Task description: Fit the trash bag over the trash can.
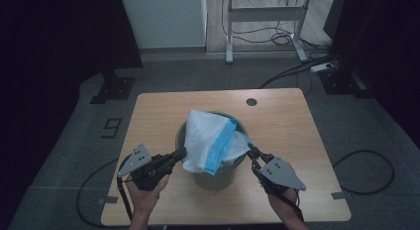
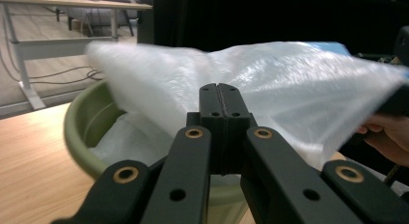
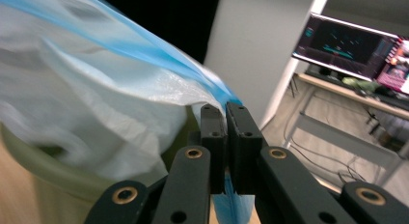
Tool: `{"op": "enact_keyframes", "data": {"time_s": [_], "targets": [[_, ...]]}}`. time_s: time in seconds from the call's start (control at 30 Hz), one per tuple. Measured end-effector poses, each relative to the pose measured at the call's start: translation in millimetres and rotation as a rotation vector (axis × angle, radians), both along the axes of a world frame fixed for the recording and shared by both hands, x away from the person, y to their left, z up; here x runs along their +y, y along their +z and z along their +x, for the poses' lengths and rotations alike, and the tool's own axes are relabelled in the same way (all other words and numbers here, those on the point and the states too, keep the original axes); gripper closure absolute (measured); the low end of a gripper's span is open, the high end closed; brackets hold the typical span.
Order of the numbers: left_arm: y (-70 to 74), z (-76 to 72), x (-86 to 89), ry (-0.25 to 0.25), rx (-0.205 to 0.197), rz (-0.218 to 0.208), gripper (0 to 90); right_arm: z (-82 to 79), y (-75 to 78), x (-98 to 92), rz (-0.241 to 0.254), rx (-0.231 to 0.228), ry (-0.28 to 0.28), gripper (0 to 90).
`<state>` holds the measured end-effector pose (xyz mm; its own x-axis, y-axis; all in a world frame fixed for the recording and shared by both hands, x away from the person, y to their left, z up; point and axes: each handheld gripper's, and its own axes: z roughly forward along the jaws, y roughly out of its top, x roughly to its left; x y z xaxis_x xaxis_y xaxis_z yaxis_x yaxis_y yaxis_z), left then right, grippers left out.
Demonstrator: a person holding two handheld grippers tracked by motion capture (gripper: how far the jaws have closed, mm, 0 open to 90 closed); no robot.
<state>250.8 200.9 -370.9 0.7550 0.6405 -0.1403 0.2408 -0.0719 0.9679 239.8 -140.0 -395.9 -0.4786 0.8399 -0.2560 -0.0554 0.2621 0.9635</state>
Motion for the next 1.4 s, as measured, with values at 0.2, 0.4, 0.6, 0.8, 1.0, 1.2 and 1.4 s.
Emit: {"op": "enact_keyframes", "data": {"time_s": [0.2, 0.4, 0.6, 0.8, 1.0, 1.2, 1.4], "targets": [[-1.5, -0.8, 5.7, 0.012, 0.003, -0.013, 90.0, 7.5, -13.1, -26.0, 0.044, 0.059, -0.036, 86.0], [-4.4, -1.9, 5.6, 0.015, 0.014, -0.021, 90.0, 13.8, -16.5, -37.4, 0.037, 0.079, -0.029, 79.7], [-7.1, -1.5, 3.2, 0.008, 0.022, -0.018, 90.0, -5.3, -9.4, -50.0, 0.117, 0.074, 0.024, 51.0], [-8.1, -2.1, 0.7, 0.002, 0.024, -0.028, 90.0, -25.5, 12.0, -48.3, 0.200, 0.051, 0.116, 47.7], [-6.2, -1.1, 1.9, 0.013, 0.027, -0.042, 90.0, -30.6, 25.8, -18.8, 0.206, 0.038, 0.181, 48.4], [-5.4, 0.2, 2.8, 0.015, 0.030, -0.049, 90.0, -21.9, 23.7, 10.8, 0.199, 0.076, 0.237, 48.1], [-5.3, 1.4, 3.7, 0.014, 0.042, -0.072, 90.0, -21.3, 18.4, 29.1, 0.215, 0.118, 0.280, 46.9]]}}
